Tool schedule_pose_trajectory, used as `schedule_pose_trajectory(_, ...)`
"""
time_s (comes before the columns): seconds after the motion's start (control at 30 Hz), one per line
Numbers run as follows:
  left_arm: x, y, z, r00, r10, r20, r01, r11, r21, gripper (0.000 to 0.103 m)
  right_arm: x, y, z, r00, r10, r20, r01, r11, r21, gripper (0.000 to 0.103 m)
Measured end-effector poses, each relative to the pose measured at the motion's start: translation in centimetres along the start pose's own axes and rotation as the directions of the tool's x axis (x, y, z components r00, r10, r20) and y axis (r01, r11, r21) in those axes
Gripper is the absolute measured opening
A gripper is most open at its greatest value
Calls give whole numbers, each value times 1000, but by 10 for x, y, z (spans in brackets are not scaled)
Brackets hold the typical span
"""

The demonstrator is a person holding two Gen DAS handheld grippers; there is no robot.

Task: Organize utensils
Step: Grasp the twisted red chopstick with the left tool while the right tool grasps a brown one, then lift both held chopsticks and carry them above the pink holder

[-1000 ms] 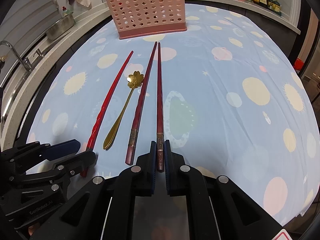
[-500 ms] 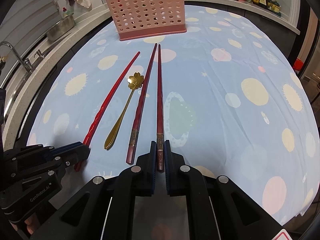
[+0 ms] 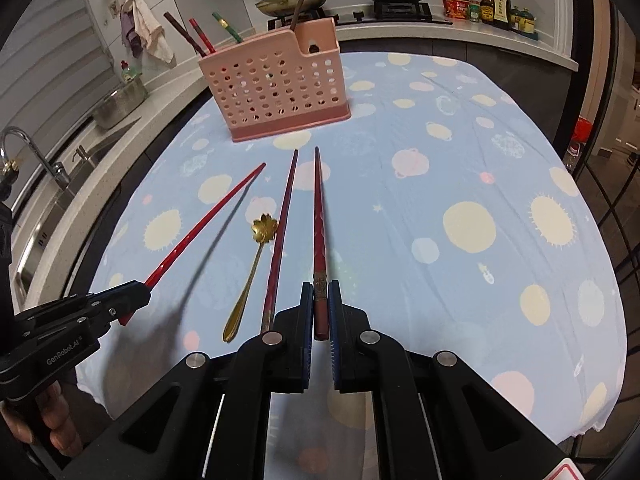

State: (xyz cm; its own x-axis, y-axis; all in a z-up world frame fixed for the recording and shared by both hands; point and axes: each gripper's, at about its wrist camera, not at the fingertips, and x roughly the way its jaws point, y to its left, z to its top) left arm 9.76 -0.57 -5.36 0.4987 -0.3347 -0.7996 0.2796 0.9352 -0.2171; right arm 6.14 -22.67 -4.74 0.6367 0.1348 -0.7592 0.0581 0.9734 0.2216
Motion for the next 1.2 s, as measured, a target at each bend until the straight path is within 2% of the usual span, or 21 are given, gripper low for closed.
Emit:
schedule_pose_trajectory(0.17, -23, 5, 28, 997, -3, 80, 5, 1000, -25, 7, -24, -3, 26, 996, 10, 86, -12, 1000, 14, 7)
schedule_pose_trajectory(0.47, -54, 17, 83, 975, 12, 223, 2, 998, -60, 7, -53, -4, 80, 974, 29, 227, -35, 999, 21, 7)
schedule_pose_trajectory(0.9, -69, 15, 144, 941, 15, 339, 1, 999, -48, 7, -62, -10, 141, 941, 60, 332, -78, 996, 41, 7)
schedule_pose_trajectory(1.2, -86, 5, 194, 904, -16, 428, 25, 1000, -17, 7, -71, -3, 189, 907, 98, 409, -115, 993, 16, 7)
